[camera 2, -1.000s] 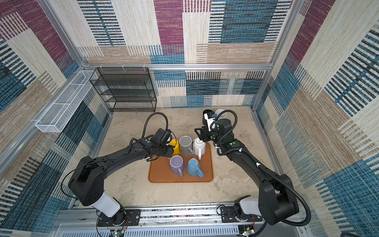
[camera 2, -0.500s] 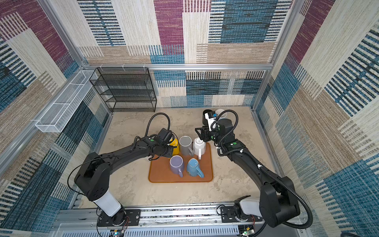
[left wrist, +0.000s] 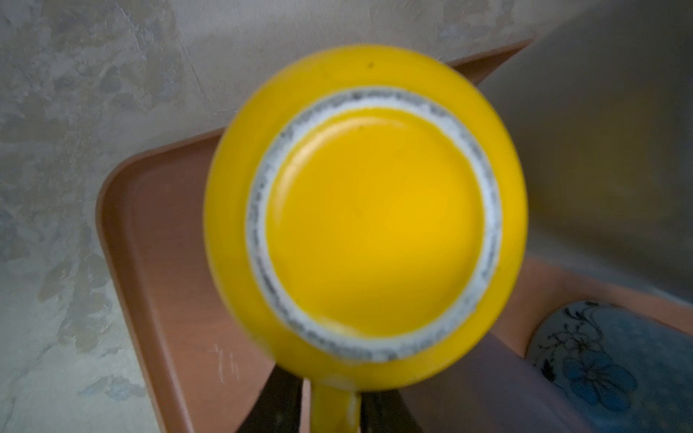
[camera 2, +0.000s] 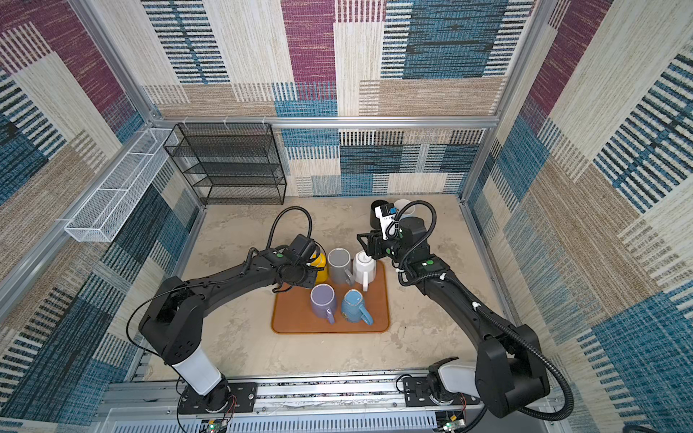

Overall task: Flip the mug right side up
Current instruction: 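Grasp the upside-down yellow mug by its handle with the left gripper, then lift the yellow mug and tilt it toward the right gripper, which approaches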

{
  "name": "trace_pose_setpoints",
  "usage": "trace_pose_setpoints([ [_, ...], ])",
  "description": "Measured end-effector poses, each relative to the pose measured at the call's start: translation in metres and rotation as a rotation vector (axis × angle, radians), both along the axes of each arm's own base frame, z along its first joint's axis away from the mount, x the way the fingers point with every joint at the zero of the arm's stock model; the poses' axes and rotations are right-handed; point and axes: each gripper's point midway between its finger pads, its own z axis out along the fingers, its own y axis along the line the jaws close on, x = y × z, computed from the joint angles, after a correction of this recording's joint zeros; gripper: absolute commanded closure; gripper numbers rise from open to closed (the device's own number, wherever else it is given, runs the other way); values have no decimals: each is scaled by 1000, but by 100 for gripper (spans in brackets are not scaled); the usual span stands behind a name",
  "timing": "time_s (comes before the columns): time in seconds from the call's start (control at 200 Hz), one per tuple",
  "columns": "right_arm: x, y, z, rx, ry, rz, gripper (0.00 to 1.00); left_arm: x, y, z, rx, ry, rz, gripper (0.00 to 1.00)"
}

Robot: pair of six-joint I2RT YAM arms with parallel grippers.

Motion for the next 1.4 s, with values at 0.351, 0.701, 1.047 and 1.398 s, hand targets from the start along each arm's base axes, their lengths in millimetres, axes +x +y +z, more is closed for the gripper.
trace_pose_setpoints([
  [0.351,-1,-2,2,-8,-6,-7,43,2,-1,0,1,-3,-3,94],
  [0.701,-4,0,-2,-4,3,7,43,-3,13,1,4,-12,12,100],
  [1.047,-9,4,-9,24,35,26,42,-9,42,9,-11,-25,61,100],
  [1.398,-15,20,-24,75,85,74,42,-17,55,28,-149,-78,78,100],
])
